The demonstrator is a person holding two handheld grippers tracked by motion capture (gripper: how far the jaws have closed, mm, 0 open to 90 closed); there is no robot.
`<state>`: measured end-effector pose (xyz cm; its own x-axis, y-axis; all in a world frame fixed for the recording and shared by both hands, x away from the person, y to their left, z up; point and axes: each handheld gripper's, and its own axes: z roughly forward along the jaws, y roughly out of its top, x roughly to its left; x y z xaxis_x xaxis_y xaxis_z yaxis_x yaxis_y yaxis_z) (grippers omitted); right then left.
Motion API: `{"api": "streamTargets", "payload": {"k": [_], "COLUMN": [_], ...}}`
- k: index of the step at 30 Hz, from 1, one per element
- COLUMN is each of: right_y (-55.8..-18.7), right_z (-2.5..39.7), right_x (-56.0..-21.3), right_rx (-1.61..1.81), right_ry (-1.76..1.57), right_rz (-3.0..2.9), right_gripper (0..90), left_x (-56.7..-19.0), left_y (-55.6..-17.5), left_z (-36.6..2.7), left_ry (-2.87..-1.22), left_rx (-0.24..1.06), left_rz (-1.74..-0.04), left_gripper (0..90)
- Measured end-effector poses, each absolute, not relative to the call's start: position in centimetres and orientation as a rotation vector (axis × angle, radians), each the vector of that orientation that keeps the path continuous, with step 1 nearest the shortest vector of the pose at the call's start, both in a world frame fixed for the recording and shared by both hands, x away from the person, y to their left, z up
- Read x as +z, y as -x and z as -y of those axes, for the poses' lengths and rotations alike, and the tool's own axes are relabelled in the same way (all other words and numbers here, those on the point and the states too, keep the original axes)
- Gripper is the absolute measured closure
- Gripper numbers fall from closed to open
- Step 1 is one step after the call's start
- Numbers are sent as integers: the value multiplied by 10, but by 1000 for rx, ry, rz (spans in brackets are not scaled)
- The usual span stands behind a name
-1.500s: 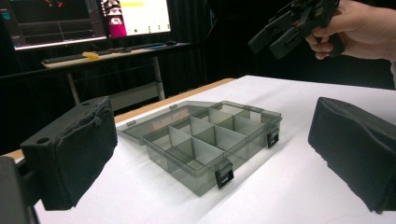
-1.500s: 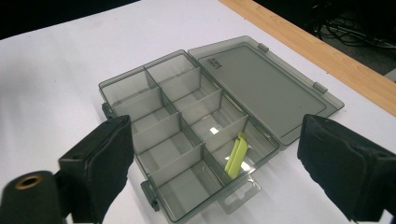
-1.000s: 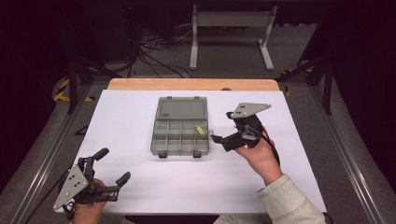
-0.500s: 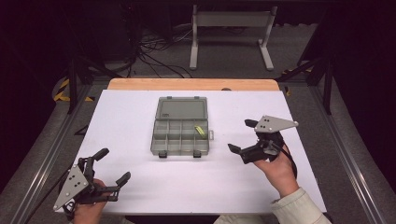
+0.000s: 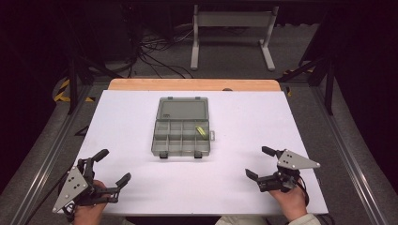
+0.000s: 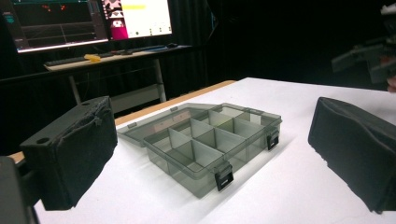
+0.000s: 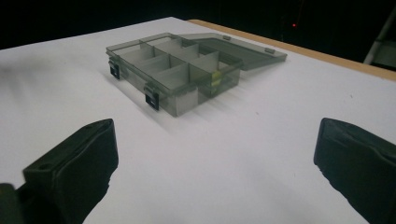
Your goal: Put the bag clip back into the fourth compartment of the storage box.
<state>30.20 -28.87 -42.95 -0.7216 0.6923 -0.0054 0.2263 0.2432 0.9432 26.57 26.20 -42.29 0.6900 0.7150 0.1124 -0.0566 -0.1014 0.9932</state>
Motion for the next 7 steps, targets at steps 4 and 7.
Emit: {"api": "streamTargets", "payload": {"k": [4, 7], "right_y": [-297, -295], "right_z": [295, 296], "right_x": [-436, -437], "right_rx": [1485, 1469], "right_ry": [-880, -870], "right_rz": [-2087, -2078], "right_gripper": [5, 5], "left_x": [-423, -422], "left_y": [-266, -265], "left_z": [-262, -263], "left_ry": [-1549, -1545], "left_rx": [702, 701], "left_rz": [-560, -556], "left_gripper": [17, 17]}}
